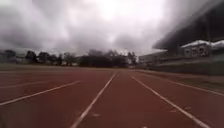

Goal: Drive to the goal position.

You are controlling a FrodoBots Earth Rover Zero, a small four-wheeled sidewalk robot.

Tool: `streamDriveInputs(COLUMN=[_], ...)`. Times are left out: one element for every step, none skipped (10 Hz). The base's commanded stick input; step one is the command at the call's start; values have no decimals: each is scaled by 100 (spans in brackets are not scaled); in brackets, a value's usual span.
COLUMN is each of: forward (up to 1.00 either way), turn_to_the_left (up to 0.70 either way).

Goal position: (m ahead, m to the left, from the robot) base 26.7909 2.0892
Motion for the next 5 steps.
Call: streamDriveInputs(forward=[67,67,67,67,67], turn_to_the_left=[-34,-34,-34,0,0])
